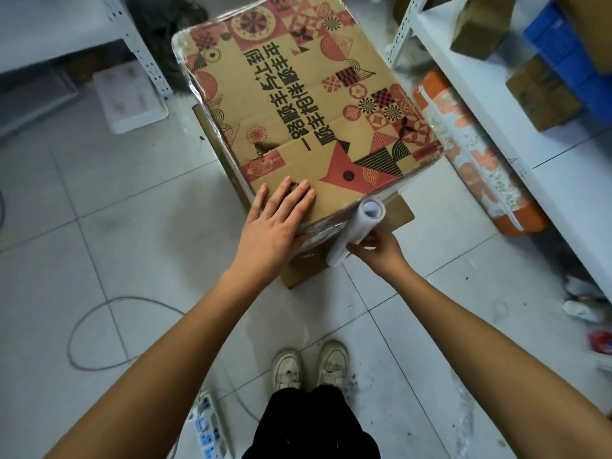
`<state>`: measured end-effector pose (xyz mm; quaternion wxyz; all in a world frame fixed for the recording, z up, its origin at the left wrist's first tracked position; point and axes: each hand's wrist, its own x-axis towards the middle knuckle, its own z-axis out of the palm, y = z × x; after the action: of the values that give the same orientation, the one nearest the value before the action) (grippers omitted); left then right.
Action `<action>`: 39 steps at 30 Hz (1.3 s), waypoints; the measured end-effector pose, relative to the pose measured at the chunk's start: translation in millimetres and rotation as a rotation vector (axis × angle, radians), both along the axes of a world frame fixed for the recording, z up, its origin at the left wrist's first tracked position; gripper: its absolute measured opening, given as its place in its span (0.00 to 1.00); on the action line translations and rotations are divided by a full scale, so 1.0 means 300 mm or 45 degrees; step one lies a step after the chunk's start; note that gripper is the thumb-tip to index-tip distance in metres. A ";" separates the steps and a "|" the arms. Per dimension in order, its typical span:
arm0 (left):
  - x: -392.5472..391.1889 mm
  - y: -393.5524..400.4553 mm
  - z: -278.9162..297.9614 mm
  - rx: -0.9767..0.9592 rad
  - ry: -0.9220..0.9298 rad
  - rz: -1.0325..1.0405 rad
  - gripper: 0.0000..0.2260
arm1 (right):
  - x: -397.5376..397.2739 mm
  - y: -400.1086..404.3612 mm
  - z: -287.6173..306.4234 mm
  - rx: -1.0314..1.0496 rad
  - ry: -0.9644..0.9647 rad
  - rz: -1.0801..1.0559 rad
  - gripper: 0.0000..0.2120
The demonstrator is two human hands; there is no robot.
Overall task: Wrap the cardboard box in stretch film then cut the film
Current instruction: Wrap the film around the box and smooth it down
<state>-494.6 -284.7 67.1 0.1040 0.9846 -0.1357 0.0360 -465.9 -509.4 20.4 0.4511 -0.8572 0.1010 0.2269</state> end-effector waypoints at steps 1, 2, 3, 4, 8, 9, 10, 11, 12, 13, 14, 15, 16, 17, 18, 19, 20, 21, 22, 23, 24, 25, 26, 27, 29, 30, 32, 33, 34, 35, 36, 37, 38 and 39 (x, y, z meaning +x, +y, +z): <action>-0.002 0.003 0.001 -0.002 -0.005 -0.001 0.30 | 0.010 -0.003 0.003 -0.025 -0.006 0.039 0.18; -0.004 0.006 0.003 -0.001 -0.008 -0.005 0.31 | 0.020 -0.003 0.004 -0.041 -0.008 0.073 0.21; -0.004 0.010 0.007 0.002 -0.012 -0.013 0.33 | 0.030 0.000 0.006 -0.047 -0.013 0.105 0.23; -0.003 0.015 0.009 0.001 -0.010 -0.026 0.34 | 0.037 0.001 0.004 -0.056 -0.029 0.134 0.24; -0.004 0.027 0.008 -0.001 -0.006 -0.047 0.39 | 0.047 -0.014 0.004 -0.087 -0.083 0.201 0.30; -0.004 0.027 0.008 0.002 -0.007 -0.039 0.39 | 0.049 -0.019 0.011 -0.084 -0.098 0.217 0.31; -0.002 0.028 0.007 0.005 -0.002 -0.038 0.39 | 0.052 -0.026 0.011 -0.071 -0.108 0.230 0.31; -0.002 0.024 0.008 0.003 0.008 -0.030 0.39 | 0.055 -0.035 0.014 -0.052 -0.110 0.251 0.32; -0.003 0.024 0.009 -0.002 0.018 -0.025 0.40 | 0.051 -0.042 0.019 -0.045 -0.102 0.255 0.33; -0.005 0.028 0.011 -0.004 0.025 -0.027 0.40 | 0.040 -0.047 0.023 -0.046 -0.087 0.225 0.32; -0.006 0.028 0.013 -0.003 0.034 -0.027 0.40 | 0.027 -0.057 0.026 -0.044 -0.061 0.175 0.31; -0.009 0.026 0.015 0.000 0.045 -0.026 0.41 | 0.011 -0.072 0.029 -0.036 -0.039 0.130 0.29; -0.011 0.025 0.019 0.002 0.053 -0.025 0.41 | -0.003 -0.086 0.030 -0.031 -0.034 0.100 0.28; -0.012 0.026 0.023 0.005 0.057 -0.023 0.41 | -0.013 -0.098 0.030 -0.029 -0.042 0.083 0.27; -0.012 0.026 0.027 0.007 0.060 -0.021 0.41 | -0.016 -0.110 0.031 -0.028 -0.047 0.078 0.27; -0.011 0.026 0.031 0.008 0.059 -0.019 0.40 | -0.009 -0.119 0.035 -0.028 -0.053 0.083 0.27; -0.009 0.026 0.033 0.010 0.053 -0.016 0.39 | 0.004 -0.127 0.037 -0.034 -0.057 0.098 0.28; -0.008 0.023 0.035 0.016 0.046 -0.013 0.39 | 0.022 -0.133 0.037 -0.046 -0.059 0.105 0.28; -0.007 0.020 0.037 0.026 0.041 -0.008 0.38 | 0.042 -0.139 0.035 -0.070 -0.057 0.099 0.27; -0.009 0.014 0.037 0.034 0.039 0.000 0.38 | 0.061 -0.138 0.037 -0.106 -0.057 0.081 0.27; -0.010 0.010 0.037 0.035 0.039 0.009 0.38 | 0.081 -0.135 0.042 -0.151 -0.046 0.057 0.26; -0.011 0.004 0.036 0.033 0.041 0.015 0.38 | 0.102 -0.130 0.052 -0.197 -0.029 0.027 0.27; -0.011 -0.002 0.037 0.031 0.041 0.018 0.38 | 0.124 -0.125 0.060 -0.227 -0.018 -0.012 0.28; -0.011 -0.006 0.037 0.030 0.037 0.018 0.38 | 0.148 -0.119 0.068 -0.232 -0.019 -0.055 0.29; -0.008 -0.011 0.036 0.024 0.031 0.021 0.38 | 0.187 -0.115 0.074 -0.158 -0.044 -0.117 0.31; -0.007 -0.013 0.037 0.024 0.034 0.025 0.38 | 0.201 -0.114 0.070 -0.090 -0.067 -0.123 0.31; -0.005 -0.018 0.037 0.019 0.042 0.034 0.38 | 0.214 -0.119 0.061 0.029 -0.095 -0.073 0.29; -0.006 -0.017 0.037 0.010 0.045 0.038 0.37 | 0.216 -0.121 0.057 0.072 -0.093 -0.037 0.28; -0.008 -0.016 0.036 -0.001 0.052 0.042 0.37 | 0.217 -0.125 0.059 0.096 -0.077 0.029 0.26; -0.012 -0.016 0.036 -0.011 0.058 0.048 0.38 | 0.215 -0.128 0.061 0.110 -0.063 0.105 0.23; -0.014 -0.015 0.037 -0.018 0.059 0.053 0.38 | 0.214 -0.133 0.062 0.125 -0.048 0.164 0.23; -0.015 -0.014 0.037 -0.021 0.060 0.056 0.39 | 0.215 -0.140 0.062 0.155 -0.033 0.197 0.24; -0.016 -0.014 0.038 -0.025 0.061 0.058 0.39 | 0.213 -0.152 0.058 0.190 -0.017 0.218 0.25; -0.015 -0.017 0.039 -0.032 0.061 0.058 0.39 | 0.209 -0.167 0.052 0.215 -0.023 0.244 0.26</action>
<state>-499.1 -289.7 78.9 0.1188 0.9867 -0.1101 0.0164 -403.3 -559.5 36.0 0.4988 -0.8239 -0.0049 0.2690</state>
